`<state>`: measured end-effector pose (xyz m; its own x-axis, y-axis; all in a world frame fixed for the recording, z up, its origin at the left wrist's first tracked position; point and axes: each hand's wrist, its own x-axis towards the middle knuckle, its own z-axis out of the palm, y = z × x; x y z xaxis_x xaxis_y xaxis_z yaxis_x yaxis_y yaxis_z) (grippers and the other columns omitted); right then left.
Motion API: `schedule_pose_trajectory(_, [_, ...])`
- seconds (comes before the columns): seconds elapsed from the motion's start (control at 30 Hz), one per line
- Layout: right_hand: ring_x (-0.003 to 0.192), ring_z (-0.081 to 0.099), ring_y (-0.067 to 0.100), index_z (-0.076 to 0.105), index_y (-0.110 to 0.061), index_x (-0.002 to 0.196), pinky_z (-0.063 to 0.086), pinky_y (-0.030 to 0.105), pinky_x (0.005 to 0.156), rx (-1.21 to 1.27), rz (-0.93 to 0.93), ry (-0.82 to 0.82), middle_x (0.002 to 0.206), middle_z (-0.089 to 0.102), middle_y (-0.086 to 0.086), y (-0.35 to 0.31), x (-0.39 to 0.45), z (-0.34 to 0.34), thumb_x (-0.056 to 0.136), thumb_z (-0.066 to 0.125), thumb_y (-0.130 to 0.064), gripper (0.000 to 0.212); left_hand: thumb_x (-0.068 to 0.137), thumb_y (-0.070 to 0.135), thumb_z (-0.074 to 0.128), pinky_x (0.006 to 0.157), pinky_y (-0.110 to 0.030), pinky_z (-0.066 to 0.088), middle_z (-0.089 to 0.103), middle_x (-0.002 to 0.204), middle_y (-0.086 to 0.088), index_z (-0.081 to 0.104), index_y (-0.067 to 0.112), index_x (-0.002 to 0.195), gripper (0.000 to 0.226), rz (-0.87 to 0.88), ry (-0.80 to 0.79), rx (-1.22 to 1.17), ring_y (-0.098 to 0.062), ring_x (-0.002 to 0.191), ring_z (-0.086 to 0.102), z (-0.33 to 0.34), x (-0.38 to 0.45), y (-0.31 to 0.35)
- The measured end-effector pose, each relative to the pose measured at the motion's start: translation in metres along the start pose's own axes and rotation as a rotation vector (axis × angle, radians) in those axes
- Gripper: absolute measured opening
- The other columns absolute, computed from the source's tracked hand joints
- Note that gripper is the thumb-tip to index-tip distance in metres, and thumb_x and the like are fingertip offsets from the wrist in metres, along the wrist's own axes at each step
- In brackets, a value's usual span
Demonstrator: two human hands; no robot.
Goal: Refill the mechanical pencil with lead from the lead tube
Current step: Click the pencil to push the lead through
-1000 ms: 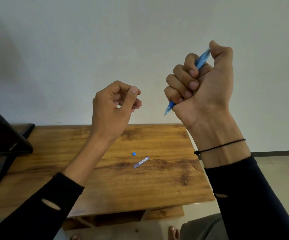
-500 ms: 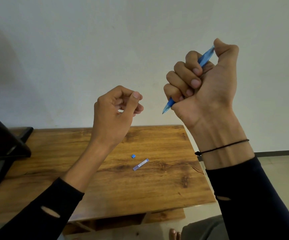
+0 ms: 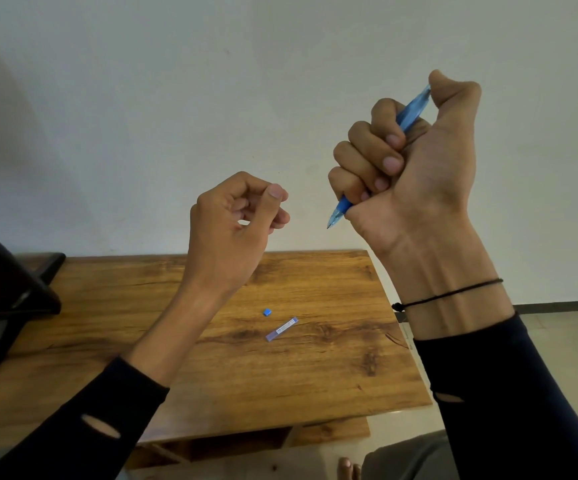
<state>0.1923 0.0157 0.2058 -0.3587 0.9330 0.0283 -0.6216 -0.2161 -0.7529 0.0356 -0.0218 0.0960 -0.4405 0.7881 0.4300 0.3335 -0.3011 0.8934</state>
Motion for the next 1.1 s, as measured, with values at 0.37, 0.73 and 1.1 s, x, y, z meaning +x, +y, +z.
schedule_pose_trajectory(0.37, [0.045,0.010,0.013,0.026,-0.019,0.060,0.010,0.026,0.045,0.011,0.014,0.021,0.046,0.019,-0.005,0.0013,0.0016,-0.0006,0.105,0.035,-0.057,0.060,0.107,0.025,0.069,0.079,-0.027,0.066,0.082,0.080,0.002,0.079,0.012,0.101,0.018,-0.004,-0.004,0.010,-0.009,0.078,0.080,0.0001,-0.0002,0.0007])
schedule_pose_trajectory(0.73, [0.046,0.008,0.013,0.024,-0.019,0.060,0.011,0.026,0.044,0.014,0.012,0.031,0.048,0.016,-0.005,-0.0004,0.0009,-0.0012,0.104,0.035,-0.054,0.058,0.108,0.025,0.069,0.078,-0.026,0.066,0.083,0.083,0.002,0.079,0.011,0.101,0.018,-0.003,-0.005,0.011,-0.009,0.078,0.081,0.0010,-0.0010,-0.0009])
schedule_pose_trajectory(1.1, [0.046,0.008,0.013,0.023,-0.019,0.060,0.011,0.025,0.044,0.015,0.012,0.032,0.048,0.016,-0.005,-0.0004,0.0007,-0.0014,0.104,0.034,-0.055,0.057,0.107,0.025,0.069,0.080,-0.029,0.067,0.083,0.081,0.001,0.079,0.012,0.101,0.018,-0.016,-0.007,0.008,-0.011,0.077,0.081,0.0016,-0.0014,-0.0015])
